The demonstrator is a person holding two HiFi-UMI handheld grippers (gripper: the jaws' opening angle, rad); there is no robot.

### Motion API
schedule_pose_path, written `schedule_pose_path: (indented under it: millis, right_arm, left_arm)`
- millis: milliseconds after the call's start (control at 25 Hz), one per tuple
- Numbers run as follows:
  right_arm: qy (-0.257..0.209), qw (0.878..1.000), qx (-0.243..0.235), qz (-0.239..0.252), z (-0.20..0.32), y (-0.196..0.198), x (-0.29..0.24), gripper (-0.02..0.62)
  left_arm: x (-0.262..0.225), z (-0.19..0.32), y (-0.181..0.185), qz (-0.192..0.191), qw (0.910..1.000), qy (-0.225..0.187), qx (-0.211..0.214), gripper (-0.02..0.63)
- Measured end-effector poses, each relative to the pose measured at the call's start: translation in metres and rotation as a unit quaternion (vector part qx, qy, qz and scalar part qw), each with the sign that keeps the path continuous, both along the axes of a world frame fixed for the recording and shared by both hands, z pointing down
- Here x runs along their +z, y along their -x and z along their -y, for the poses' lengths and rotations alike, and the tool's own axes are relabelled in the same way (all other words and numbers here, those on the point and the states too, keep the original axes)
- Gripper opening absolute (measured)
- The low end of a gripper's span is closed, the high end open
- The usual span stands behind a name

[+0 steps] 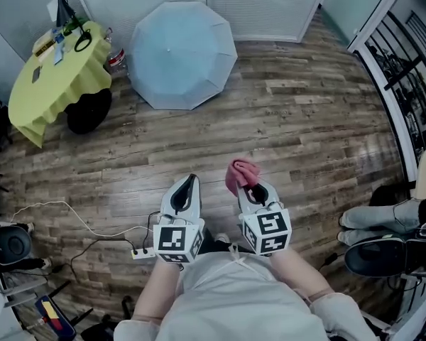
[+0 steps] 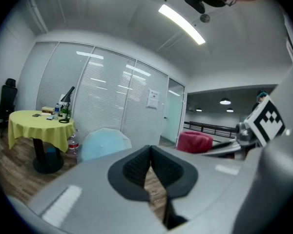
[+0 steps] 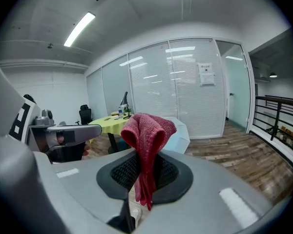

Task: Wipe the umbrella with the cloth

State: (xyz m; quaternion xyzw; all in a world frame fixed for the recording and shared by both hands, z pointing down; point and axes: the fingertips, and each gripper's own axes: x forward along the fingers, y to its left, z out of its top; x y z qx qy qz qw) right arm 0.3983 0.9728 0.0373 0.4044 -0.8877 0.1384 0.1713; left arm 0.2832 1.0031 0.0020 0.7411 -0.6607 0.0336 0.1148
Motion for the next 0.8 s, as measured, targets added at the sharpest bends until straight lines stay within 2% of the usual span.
schedule_pose_path:
  millis: [120,360,800]
  right_arm:
    - [0.017,1.0,-0.007,-0.004,0.026,0.019,0.007,0.051]
    - [0.041,0.999,-0.011,-0.019,0.08,0.083,0.012,0.051]
    - [0.024,0.999,0.011,-0.037,0.216,0.213,-0.015,0.051]
  left_arm:
    - [0.007,0.026,0.024,-0.014,0.9998,0.009,-0.013,0.008]
    - [0.007,0.081,0.098,-0.034,0.9988,0.022,-0.029,0.007]
    - [-0.023,0.213,0.245,-0.039,0.999,0.003,-0.019,0.008]
